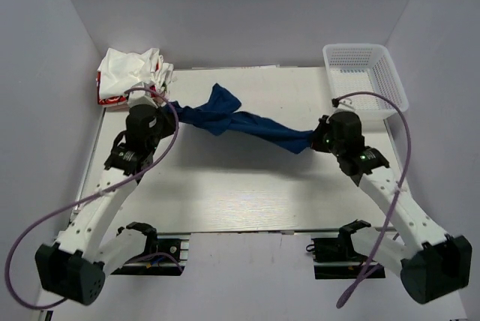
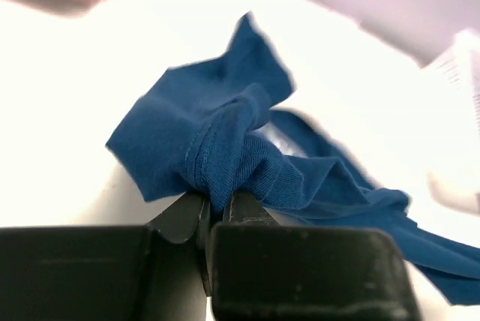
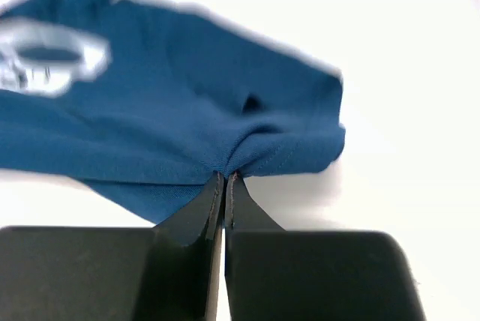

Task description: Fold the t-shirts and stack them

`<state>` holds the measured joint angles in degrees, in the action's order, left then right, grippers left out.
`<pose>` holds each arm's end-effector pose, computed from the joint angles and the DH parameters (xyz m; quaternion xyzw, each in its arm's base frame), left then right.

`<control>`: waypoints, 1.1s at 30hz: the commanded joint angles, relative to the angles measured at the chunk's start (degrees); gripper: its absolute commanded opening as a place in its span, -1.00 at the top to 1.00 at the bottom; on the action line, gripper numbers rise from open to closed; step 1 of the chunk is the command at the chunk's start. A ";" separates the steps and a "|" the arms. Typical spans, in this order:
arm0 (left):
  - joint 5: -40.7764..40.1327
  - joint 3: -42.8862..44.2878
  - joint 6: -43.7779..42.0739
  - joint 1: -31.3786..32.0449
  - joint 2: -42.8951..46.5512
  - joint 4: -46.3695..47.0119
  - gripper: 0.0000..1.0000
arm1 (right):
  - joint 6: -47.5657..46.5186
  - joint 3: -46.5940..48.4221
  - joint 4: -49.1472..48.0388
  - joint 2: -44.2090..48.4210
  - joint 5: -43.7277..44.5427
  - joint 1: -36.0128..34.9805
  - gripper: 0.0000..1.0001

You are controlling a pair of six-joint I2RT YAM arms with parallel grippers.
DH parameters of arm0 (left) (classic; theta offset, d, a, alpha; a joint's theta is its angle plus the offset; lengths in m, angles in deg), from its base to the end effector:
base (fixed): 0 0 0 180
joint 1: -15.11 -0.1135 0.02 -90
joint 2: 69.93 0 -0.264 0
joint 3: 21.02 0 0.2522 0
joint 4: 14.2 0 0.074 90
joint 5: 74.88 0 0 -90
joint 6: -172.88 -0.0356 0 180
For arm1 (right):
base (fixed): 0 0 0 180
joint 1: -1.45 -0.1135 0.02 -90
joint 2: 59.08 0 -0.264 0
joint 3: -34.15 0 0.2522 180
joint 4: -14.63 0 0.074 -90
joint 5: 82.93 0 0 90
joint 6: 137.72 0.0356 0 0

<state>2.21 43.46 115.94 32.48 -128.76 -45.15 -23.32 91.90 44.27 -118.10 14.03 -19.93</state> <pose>0.2244 -0.0619 0.3178 -0.1742 0.8234 -0.1406 0.5215 0.2158 0.0799 0.2781 0.0528 0.8673 0.1428 0.4740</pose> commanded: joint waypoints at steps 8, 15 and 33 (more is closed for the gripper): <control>1.21 10.70 -2.91 0.65 15.57 -5.57 1.00 | -3.22 15.42 12.06 15.86 8.16 0.21 1.00; 9.47 23.79 -5.19 0.04 22.09 -8.11 1.00 | -5.86 30.09 18.99 22.98 -0.28 0.38 1.00; 2.82 23.03 -0.90 0.04 -4.73 -7.16 1.00 | -1.81 20.37 13.86 6.49 20.02 1.08 1.00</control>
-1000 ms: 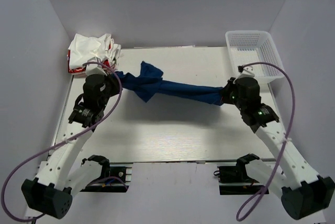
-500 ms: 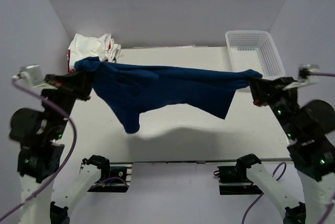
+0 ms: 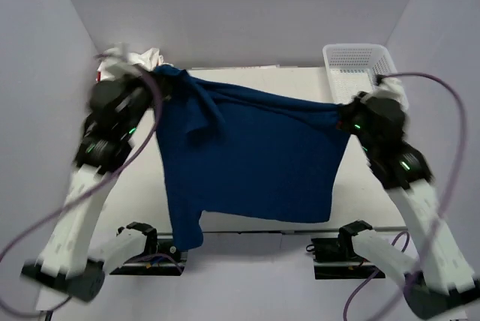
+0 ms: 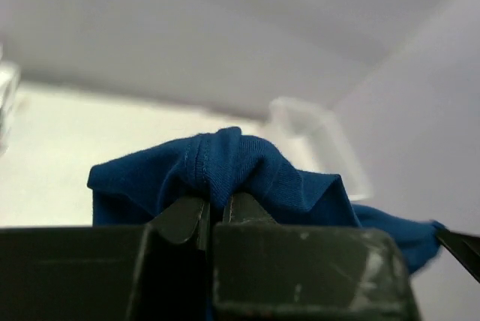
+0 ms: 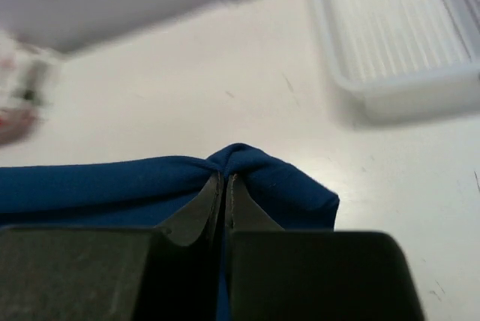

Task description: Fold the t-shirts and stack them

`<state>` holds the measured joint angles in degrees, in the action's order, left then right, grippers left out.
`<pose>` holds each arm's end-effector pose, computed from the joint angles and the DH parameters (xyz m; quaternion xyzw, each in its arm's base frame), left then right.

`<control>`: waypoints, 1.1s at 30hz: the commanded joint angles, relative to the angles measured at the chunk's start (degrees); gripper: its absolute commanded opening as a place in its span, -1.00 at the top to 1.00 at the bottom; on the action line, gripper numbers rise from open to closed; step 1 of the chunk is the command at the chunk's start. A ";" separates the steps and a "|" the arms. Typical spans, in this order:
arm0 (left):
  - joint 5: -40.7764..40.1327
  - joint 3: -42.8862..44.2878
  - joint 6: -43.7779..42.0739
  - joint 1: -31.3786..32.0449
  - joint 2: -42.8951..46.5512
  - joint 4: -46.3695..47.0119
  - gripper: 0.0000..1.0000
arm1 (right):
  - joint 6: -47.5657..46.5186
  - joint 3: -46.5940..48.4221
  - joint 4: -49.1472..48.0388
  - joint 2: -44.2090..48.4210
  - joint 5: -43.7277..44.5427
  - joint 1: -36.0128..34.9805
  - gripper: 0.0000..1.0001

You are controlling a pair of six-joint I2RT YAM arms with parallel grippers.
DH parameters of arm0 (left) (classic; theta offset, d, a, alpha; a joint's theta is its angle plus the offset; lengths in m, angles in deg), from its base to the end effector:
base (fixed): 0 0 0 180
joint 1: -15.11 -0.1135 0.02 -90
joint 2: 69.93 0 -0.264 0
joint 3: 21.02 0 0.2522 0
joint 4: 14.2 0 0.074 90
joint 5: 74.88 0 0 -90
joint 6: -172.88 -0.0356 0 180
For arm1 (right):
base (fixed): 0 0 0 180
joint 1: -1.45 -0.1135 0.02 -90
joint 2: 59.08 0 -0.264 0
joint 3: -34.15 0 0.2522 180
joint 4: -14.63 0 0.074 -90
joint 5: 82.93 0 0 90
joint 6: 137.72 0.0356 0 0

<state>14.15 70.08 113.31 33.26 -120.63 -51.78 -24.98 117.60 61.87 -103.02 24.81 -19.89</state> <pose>0.1468 -0.0475 0.4866 -0.0798 0.6849 -0.2926 0.6626 0.1263 0.0377 0.4426 0.1105 0.7429 0.1363 0.6460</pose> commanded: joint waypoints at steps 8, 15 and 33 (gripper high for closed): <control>-7.47 -2.81 1.73 -0.75 -38.69 -4.75 -1.00 | -2.53 -5.01 -8.70 -37.33 3.00 5.61 -0.73; -6.67 -13.61 1.20 -0.75 -32.90 -0.28 -1.00 | -4.02 -7.55 -11.23 -37.10 -0.93 5.26 -0.79; -12.21 -27.84 12.61 -3.03 -41.59 -1.58 -1.00 | -0.52 -26.52 -19.32 -37.88 -15.02 -3.80 -0.81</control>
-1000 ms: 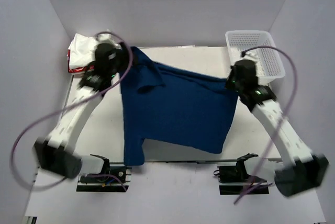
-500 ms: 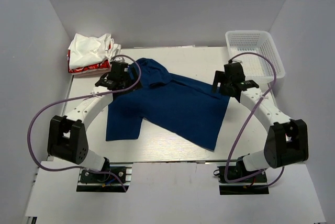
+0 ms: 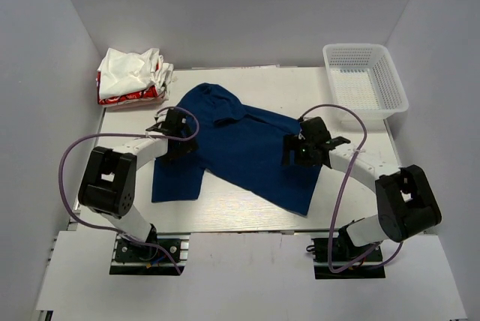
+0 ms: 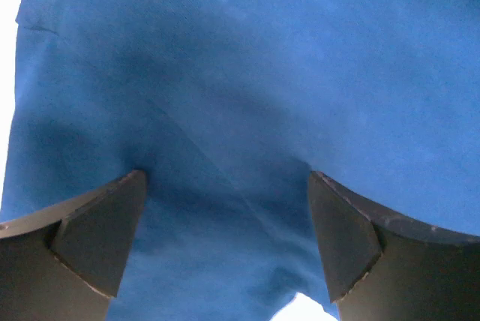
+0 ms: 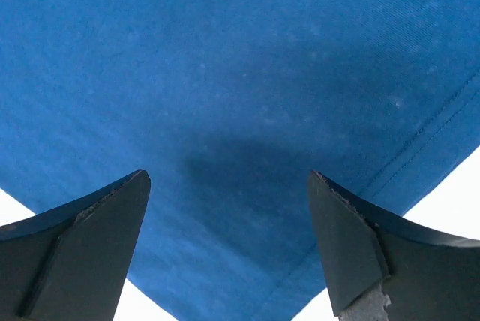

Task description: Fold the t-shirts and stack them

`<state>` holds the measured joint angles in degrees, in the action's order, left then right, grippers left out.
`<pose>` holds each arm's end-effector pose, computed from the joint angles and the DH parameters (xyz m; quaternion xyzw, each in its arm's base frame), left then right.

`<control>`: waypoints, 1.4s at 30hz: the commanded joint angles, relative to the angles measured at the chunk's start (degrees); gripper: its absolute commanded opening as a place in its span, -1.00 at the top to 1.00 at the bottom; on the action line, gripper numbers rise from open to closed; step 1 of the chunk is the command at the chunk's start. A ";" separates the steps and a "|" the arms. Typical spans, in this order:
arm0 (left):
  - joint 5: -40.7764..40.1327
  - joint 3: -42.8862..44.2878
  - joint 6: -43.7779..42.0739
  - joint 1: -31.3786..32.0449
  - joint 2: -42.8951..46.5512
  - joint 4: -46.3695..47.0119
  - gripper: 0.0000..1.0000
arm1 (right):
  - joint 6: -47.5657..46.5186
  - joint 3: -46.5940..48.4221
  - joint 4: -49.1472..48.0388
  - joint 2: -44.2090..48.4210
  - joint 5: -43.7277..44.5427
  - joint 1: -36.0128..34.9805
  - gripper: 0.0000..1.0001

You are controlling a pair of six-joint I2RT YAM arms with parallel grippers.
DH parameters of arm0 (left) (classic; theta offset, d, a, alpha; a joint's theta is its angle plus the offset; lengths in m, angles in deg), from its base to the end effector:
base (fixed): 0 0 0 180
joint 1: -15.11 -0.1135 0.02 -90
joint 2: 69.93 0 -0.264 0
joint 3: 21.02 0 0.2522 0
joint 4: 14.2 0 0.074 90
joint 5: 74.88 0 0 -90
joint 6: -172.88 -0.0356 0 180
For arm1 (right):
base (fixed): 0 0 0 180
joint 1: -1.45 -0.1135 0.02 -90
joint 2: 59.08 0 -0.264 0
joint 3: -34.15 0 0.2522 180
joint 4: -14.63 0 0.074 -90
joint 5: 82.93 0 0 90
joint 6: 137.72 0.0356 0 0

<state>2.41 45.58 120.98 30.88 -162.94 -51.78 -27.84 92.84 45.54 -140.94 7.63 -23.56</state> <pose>0.2980 -0.0760 0.1672 -0.2119 0.9452 -0.0052 0.2482 0.2528 0.1175 0.1869 -0.0411 0.9504 0.1134 0.2868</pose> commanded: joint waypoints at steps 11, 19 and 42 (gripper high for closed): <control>9.34 -20.74 15.41 0.84 21.00 -15.11 -1.00 | 13.25 -13.81 6.12 4.34 10.07 2.07 -0.81; 19.21 -21.83 13.40 1.90 41.51 -16.44 -1.00 | 9.49 -12.60 11.77 18.75 7.62 2.95 -0.81; 20.98 15.53 -17.54 7.26 -7.87 -3.96 -0.61 | 10.44 18.53 18.45 -2.86 19.31 5.15 -0.81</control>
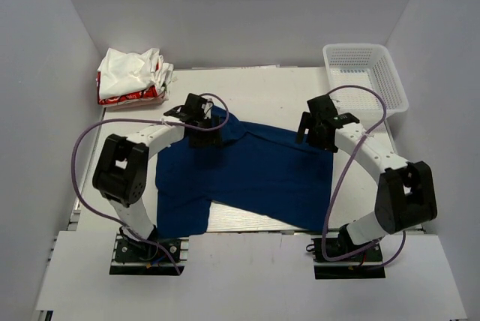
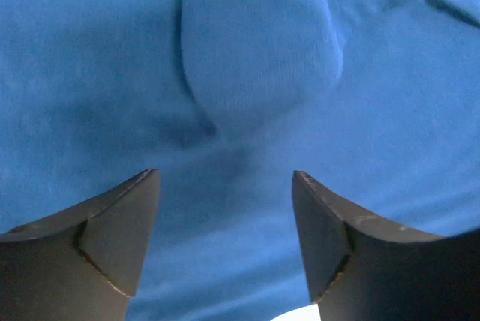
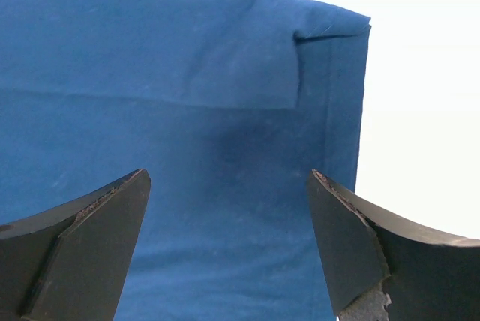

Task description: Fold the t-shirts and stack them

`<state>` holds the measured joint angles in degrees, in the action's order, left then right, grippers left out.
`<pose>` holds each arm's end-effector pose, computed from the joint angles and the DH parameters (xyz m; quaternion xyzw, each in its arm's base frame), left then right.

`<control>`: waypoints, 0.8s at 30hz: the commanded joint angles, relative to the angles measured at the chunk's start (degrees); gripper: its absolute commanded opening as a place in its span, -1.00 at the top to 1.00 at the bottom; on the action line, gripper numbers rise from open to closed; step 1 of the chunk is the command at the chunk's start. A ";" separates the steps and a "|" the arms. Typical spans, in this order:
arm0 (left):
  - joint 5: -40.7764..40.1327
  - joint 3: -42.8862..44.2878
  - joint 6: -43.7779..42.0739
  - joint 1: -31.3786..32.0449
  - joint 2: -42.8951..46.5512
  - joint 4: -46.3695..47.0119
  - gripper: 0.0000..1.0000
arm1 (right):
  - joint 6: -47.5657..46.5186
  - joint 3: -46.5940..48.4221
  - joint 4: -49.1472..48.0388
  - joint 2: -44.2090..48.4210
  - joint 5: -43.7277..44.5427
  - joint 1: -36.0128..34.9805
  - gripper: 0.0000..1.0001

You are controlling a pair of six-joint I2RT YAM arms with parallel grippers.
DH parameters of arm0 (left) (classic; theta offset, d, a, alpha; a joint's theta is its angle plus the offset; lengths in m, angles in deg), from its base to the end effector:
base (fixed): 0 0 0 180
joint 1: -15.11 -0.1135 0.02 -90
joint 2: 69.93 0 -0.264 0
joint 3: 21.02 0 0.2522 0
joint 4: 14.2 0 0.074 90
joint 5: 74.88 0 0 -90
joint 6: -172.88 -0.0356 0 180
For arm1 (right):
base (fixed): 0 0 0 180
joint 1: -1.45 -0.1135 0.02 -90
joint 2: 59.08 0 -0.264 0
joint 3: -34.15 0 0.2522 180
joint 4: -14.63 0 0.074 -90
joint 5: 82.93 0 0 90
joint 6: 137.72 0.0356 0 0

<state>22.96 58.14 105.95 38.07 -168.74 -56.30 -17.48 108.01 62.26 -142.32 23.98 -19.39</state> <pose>0.3201 -0.1409 0.1933 0.0158 0.9675 -0.1562 0.1982 0.2809 0.0958 0.2439 0.1193 0.9418 -0.0061 0.3142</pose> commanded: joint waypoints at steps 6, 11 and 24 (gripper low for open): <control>2.79 7.28 -2.50 0.07 -7.46 1.70 0.35 | -1.59 3.80 -2.31 -7.00 -0.12 2.12 -0.81; 4.03 9.82 -1.98 -0.98 -6.76 3.63 1.00 | -1.68 7.83 -1.35 -12.64 -0.30 3.00 -0.81; 6.23 16.32 -1.27 -1.52 -6.58 6.99 1.00 | -7.30 6.17 -9.61 -18.36 -5.39 6.25 -0.70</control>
<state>28.79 70.03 104.37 36.65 -177.61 -51.10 -22.88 113.75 55.81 -159.96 20.59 -13.38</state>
